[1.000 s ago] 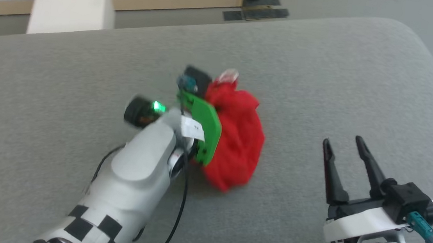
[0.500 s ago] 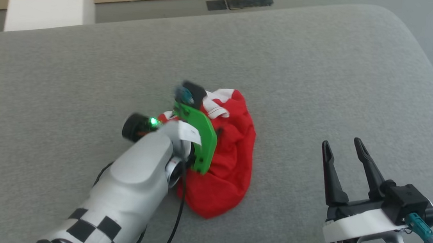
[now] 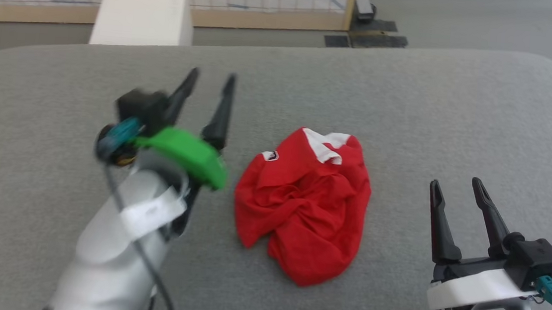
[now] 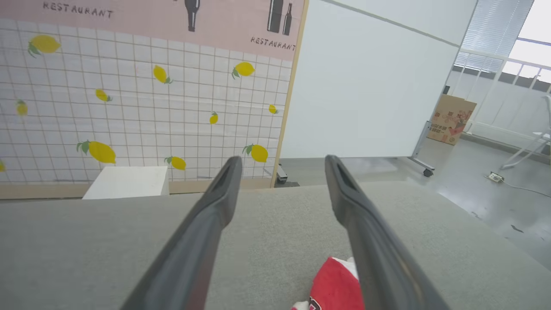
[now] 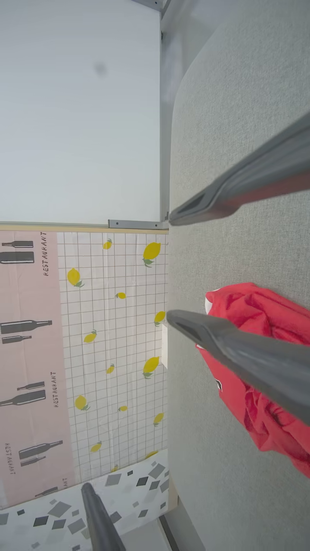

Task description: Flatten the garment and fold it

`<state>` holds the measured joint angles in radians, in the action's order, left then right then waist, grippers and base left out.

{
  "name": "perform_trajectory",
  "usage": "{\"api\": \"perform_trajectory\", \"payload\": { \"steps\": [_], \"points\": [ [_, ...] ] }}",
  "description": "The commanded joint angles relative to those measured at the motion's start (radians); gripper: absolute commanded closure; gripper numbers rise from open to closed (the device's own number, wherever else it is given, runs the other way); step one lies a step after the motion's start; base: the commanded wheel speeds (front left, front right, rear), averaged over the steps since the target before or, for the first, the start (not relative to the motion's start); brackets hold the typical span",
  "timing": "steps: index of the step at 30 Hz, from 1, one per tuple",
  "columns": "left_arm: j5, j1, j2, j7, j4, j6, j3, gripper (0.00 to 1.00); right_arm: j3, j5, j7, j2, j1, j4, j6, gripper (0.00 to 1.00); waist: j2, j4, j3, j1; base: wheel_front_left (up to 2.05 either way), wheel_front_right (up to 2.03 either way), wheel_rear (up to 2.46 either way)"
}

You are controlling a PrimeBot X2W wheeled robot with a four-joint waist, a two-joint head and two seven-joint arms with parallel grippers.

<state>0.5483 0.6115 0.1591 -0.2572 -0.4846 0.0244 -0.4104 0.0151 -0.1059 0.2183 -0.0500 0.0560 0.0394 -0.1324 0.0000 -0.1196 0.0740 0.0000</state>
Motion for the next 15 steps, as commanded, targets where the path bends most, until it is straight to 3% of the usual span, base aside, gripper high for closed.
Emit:
{"api": "perform_trajectory", "payload": {
  "steps": [1, 7, 15],
  "points": [
    [-0.028, -0.066, 0.018, -0.004, 0.046, -0.007, 0.022, 0.00, -0.005, 0.005, -0.006, 0.000, -0.015, -0.008, 0.002, 0.00, 0.0000, 0.038, -0.025, 0.0000, 0.00, 0.00, 0.00],
    [-0.108, -0.311, 0.045, -0.004, 0.231, -0.011, 0.149, 0.00, -0.015, 0.000, -0.011, 0.000, -0.026, -0.013, 0.002, 0.00, 0.0000, 0.052, -0.035, 0.0000, 0.00, 0.00, 0.00],
    [-0.189, -0.530, 0.008, -0.004, 0.359, -0.002, 0.272, 0.00, -0.026, -0.005, -0.012, 0.000, -0.046, -0.004, 0.002, 0.00, 0.0000, 0.059, -0.047, 0.0000, 0.00, 0.00, 0.00]
  ]
}}
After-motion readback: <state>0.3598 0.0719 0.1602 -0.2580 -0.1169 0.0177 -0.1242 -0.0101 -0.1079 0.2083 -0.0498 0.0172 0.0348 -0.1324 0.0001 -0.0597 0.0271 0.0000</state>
